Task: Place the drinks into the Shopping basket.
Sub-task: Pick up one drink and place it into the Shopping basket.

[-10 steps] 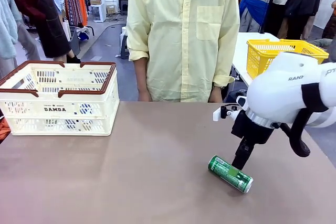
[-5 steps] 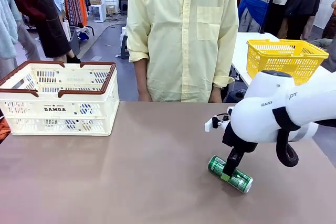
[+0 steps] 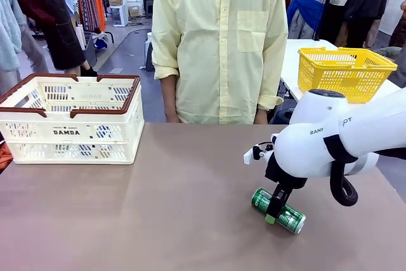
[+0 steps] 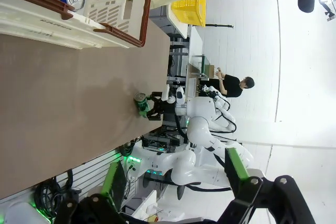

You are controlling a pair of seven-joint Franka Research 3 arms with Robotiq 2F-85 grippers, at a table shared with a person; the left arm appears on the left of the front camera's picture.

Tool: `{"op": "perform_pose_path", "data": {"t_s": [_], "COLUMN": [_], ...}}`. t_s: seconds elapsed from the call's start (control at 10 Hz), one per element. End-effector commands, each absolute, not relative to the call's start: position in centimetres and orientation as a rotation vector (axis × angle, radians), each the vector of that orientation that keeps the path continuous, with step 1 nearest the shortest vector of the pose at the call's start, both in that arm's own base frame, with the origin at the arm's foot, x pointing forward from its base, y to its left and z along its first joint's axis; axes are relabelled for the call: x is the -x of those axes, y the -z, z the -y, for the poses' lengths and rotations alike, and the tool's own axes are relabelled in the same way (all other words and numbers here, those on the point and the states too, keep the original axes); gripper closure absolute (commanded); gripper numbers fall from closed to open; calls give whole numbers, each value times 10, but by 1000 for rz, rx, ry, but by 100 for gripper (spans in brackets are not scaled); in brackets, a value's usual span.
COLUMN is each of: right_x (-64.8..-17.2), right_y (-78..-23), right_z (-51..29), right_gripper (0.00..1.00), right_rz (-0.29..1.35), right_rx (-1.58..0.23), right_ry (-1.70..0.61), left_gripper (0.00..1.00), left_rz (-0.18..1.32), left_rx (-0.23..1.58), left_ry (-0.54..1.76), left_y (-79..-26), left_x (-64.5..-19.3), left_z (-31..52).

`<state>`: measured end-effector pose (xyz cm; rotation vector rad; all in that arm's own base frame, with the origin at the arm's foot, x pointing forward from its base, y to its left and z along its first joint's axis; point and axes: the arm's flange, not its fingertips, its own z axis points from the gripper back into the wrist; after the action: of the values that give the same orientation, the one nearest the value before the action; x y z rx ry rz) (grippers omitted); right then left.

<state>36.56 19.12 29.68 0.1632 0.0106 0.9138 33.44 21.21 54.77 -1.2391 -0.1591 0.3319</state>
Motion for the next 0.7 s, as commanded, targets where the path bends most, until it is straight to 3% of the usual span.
{"op": "perform_pose_path", "data": {"t_s": [0.0, 0.6], "right_x": [-358, -361], "right_y": [-288, -305], "right_z": [-192, -190], "right_gripper": [100, 100], "right_rz": [-29, -45], "right_rx": [-130, -112], "right_ry": [-902, -816], "left_gripper": [0, 0], "left_rz": [161, 161], "left_rx": [1234, 1234], "left_ry": [-337, -337], "left_y": [-548, -548], "left_x": [-332, -332], "left_z": [-211, -211]}}
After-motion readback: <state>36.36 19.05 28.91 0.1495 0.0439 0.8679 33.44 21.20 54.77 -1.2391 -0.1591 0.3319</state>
